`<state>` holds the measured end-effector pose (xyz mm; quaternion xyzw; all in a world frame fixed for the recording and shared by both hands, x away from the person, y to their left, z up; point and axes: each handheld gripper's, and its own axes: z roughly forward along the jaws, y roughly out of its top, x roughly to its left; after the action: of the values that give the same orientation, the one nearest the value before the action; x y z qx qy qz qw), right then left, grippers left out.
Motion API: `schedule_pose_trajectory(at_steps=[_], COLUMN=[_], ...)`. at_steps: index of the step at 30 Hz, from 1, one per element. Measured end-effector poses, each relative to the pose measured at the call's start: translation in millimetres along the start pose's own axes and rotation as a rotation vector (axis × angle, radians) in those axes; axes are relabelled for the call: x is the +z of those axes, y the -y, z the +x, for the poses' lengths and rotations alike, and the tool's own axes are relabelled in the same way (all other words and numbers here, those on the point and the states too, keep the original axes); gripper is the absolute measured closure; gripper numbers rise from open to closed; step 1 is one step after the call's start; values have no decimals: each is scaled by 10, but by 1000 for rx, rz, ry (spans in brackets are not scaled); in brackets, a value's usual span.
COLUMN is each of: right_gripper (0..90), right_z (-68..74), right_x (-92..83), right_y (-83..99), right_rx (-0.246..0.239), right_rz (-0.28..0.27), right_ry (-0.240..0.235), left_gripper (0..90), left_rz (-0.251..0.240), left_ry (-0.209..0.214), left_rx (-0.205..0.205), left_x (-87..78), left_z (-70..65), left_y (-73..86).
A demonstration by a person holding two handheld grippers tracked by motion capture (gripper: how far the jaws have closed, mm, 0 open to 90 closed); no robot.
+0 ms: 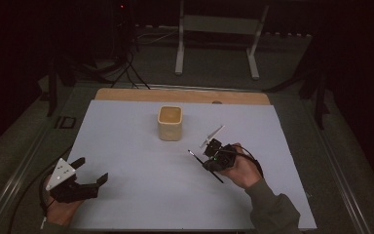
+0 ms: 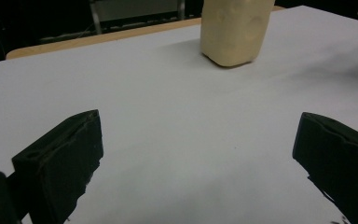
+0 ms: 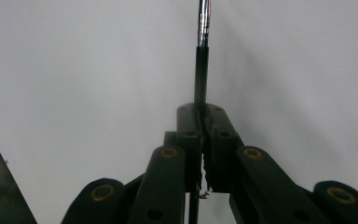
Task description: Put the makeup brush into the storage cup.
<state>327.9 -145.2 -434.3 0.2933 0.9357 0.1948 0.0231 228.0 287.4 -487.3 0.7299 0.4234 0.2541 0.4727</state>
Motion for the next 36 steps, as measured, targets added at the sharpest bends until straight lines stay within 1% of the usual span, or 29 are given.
schedule_pose_trajectory(at_steps=[3, 9, 11, 18, 21, 27, 31, 36], right_gripper=[858, 858, 858, 858, 858, 858, 858, 857], right_z=[-10, -15, -26, -53, -59, -73, -78, -103], right_x=[-16, -68, -81, -115, -124, -136, -144, -159], right_y=[-12, -54, -63, -91, -100, -115, -124, -127], right_rx=[1, 24, 21, 44, 42, 39, 45, 54], right_rz=[-13, -56, -70, -107, -114, -138, -151, -181], right_ry=[3, 15, 21, 30, 25, 31, 31, 37], left_gripper=[27, 27, 27, 27, 27, 27, 27, 26], left_rz=[0, 3, 2, 5, 7, 6, 7, 7], left_ry=[1, 0, 1, 2, 2, 2, 2, 3], left_rx=[0, 0, 0, 2, 2, 3, 3, 3], left_x=[1, 5, 6, 9, 9, 9, 9, 9], left_z=[0, 1, 0, -1, -1, -3, -3, -3], left_y=[0, 2, 2, 2, 2, 2, 2, 2])
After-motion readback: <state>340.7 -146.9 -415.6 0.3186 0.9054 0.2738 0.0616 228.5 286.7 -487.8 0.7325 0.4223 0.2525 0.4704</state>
